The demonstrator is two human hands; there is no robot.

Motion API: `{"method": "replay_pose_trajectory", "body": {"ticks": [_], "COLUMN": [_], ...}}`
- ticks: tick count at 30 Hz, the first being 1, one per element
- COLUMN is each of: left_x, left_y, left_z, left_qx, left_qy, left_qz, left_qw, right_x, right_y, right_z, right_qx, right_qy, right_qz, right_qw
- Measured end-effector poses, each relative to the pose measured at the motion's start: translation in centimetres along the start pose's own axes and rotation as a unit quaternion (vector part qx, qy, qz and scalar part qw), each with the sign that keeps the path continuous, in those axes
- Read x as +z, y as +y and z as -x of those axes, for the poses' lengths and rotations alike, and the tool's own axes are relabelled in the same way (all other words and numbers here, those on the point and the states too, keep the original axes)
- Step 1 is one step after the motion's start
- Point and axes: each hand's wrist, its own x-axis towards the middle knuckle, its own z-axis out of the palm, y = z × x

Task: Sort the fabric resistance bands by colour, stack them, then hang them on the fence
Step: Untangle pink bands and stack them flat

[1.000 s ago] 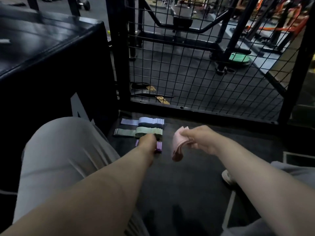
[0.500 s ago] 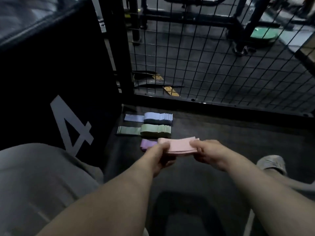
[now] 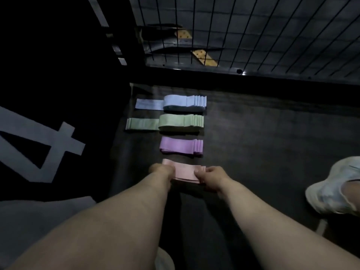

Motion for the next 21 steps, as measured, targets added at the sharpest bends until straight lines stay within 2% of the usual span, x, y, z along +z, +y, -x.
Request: {"method": "replay_pose_trajectory", "body": {"ticks": [3, 7, 9, 11, 13, 14, 17, 19, 21], "left_x": [0.6, 1.1, 1.2, 1.3, 0.9, 0.7, 0.3, 0.3, 0.1], "left_y": [-0.5, -1.8, -2.1, -2.1, -1.8, -1.7, -1.8, -1.8, -2.1], "left_z": [-2.4, -3.9, -4.2, -4.3, -4.3, -4.1, -3.7, -3.5, -3.4], "left_qx": [0.008, 0.042, 0.044, 0.057, 0.08, 0.093, 0.126, 0.145, 0.174], "left_qy": [0.012, 0.021, 0.036, 0.05, 0.051, 0.045, 0.014, 0.006, -0.007], "left_qz": [0.001, 0.0, -0.01, -0.052, -0.128, -0.156, -0.227, -0.257, -0.28], "left_qw": [1.0, 0.999, 0.998, 0.996, 0.987, 0.982, 0.966, 0.956, 0.944], "right_x": [1.1, 1.6, 1.8, 2.3, 2.7, 2.9, 2.8, 2.6, 2.5], "right_y": [0.5, 0.4, 0.7, 0.7, 0.8, 0.9, 1.6, 1.7, 1.1], "right_z": [-2.4, -3.7, -4.1, -4.0, -3.6, -3.2, -2.9, -3.4, -3.3], "right_qx": [-0.006, -0.036, -0.05, -0.065, -0.08, -0.108, -0.263, -0.311, -0.313], "right_qy": [0.01, 0.04, 0.045, 0.068, 0.099, 0.118, 0.125, 0.105, 0.076], "right_qz": [0.01, 0.146, 0.181, 0.242, 0.347, 0.408, 0.551, 0.608, 0.631], "right_qw": [1.0, 0.988, 0.981, 0.966, 0.929, 0.899, 0.782, 0.723, 0.705]}}
